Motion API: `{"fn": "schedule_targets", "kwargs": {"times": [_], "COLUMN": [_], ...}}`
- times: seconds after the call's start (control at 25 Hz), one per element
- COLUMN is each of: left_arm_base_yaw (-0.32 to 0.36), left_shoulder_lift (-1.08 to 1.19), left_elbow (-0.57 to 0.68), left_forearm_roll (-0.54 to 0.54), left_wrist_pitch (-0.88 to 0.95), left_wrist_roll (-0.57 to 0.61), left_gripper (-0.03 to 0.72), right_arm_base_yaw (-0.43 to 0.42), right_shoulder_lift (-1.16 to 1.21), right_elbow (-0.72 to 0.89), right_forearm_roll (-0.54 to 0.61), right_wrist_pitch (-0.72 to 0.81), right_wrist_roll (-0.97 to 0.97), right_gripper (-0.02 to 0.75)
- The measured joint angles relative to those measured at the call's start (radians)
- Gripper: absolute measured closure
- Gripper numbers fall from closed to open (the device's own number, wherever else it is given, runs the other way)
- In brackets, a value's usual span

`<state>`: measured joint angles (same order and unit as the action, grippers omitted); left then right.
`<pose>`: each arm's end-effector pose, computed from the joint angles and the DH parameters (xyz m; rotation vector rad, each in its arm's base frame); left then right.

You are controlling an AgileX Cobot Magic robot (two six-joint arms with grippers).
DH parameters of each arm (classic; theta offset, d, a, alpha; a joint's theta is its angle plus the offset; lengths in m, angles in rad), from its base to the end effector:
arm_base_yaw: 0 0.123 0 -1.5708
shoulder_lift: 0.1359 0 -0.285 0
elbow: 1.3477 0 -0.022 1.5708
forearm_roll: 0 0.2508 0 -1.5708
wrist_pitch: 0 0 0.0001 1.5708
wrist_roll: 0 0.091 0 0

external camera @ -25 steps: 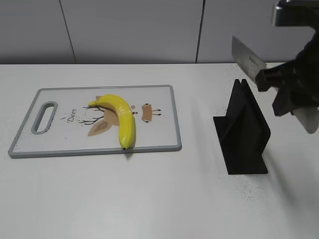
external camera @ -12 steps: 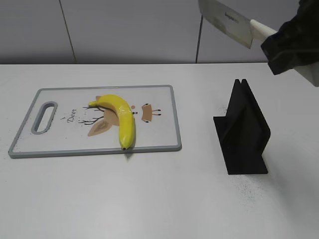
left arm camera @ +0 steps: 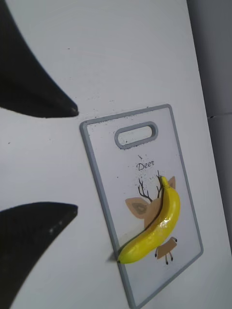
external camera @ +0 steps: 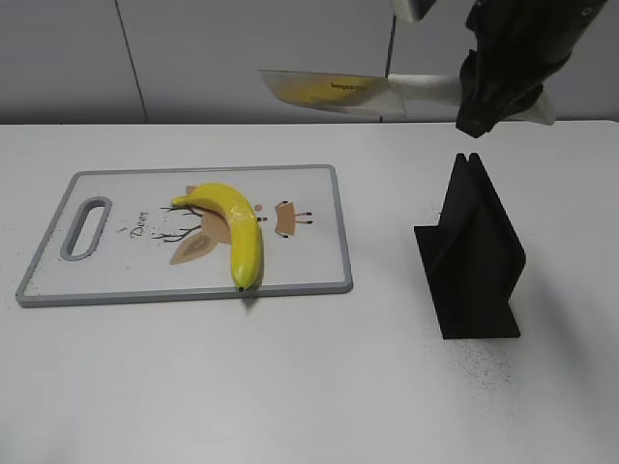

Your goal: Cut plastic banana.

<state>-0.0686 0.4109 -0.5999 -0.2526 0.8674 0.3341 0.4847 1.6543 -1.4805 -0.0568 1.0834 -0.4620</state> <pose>0.0654 -0.0219 0.3121 0.3635 2.1066 -0.1471 0.3111 0.1587 0.3177 -1.2688 2.4279 -0.0699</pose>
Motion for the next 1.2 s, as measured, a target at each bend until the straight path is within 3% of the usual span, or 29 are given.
{"fn": "schedule_targets", "kwargs": {"times": [0.28, 0.64, 0.92, 1.2], "left_arm_base_yaw": [0.000, 0.000, -0.016, -0.066], "left_shoulder_lift": [0.333, 0.781, 1.076, 1.291], "left_elbow": [-0.168, -0.483, -0.676, -0.825], "left_forearm_roll": [-0.092, -0.265, -0.275, -0.254], "left_wrist_pitch": [-0.063, 0.037, 0.097, 0.105], "left_wrist_roll": [0.268, 0.868, 1.052, 1.100], "left_gripper": [0.144, 0.144, 0.144, 0.144], "right_arm_base_yaw": [-0.001, -0.001, -0.001, -0.013], "right_shoulder_lift": [0.150, 0.320, 0.405, 0.430], "right_elbow": [-0.160, -0.337, -0.416, -0.439], "right_forearm_roll": [0.108, 0.196, 0.317, 0.367], "right_wrist_pitch": [0.053, 0.072, 0.073, 0.063], "right_wrist_roll": [-0.362, -0.605, -0.724, -0.767], "right_gripper": [0.547, 0.547, 0.547, 0.547]}}
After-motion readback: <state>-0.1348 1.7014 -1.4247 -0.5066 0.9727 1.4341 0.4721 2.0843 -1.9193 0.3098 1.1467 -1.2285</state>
